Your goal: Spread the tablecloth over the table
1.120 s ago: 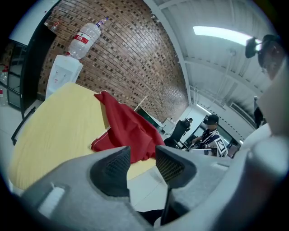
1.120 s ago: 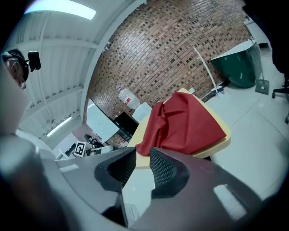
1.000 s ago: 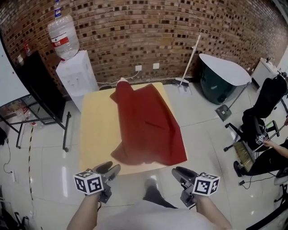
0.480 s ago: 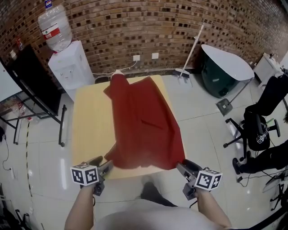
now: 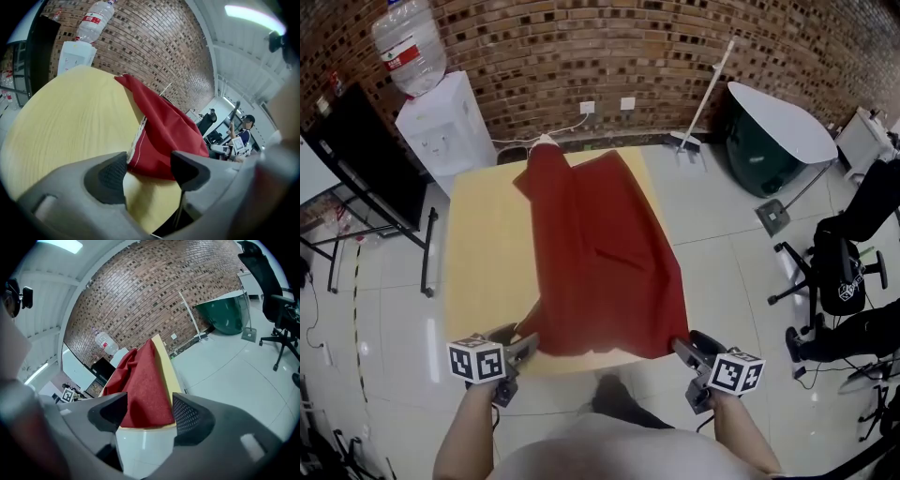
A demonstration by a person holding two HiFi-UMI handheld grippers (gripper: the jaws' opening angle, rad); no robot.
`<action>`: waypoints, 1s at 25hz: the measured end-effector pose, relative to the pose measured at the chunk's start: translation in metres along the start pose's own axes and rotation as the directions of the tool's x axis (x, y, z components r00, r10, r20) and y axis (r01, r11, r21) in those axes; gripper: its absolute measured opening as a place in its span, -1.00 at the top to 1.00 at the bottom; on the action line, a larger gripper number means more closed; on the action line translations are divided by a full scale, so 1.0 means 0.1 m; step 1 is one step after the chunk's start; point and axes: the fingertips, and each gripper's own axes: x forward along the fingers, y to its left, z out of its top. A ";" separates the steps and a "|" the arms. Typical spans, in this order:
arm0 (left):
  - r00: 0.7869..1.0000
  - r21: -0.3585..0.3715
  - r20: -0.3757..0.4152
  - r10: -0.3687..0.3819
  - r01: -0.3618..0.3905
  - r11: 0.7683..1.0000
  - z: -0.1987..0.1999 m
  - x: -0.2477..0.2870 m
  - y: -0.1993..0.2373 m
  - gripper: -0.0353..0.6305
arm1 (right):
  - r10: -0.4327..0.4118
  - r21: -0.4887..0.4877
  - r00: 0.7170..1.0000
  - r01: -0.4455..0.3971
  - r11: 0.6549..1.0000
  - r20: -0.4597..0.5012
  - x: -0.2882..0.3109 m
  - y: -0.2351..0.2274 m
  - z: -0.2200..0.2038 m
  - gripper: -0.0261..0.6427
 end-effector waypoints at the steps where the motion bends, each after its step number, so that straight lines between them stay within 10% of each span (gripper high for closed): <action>1: 1.000 -0.005 -0.002 -0.002 0.002 1.000 0.00 0.00 0.00 0.00 | -0.004 -0.008 1.000 0.004 1.000 -0.007 0.01 -0.01 0.00 0.06; 8: 0.996 0.063 -0.073 0.051 -0.046 0.997 -0.11 0.03 0.01 0.41 | -0.094 -0.110 0.994 0.088 0.990 -0.053 0.07 -0.02 -0.13 0.06; 13: 0.992 0.054 -0.111 0.053 -0.047 0.997 -0.16 0.06 0.00 0.82 | -0.156 -0.120 0.986 0.148 0.982 -0.056 0.07 -0.08 -0.19 0.53; 25: 0.999 0.006 -0.045 0.010 -0.010 1.000 -0.11 -0.02 -0.07 0.85 | -0.157 -0.109 0.987 0.153 0.982 -0.022 -0.01 -0.01 -0.14 0.89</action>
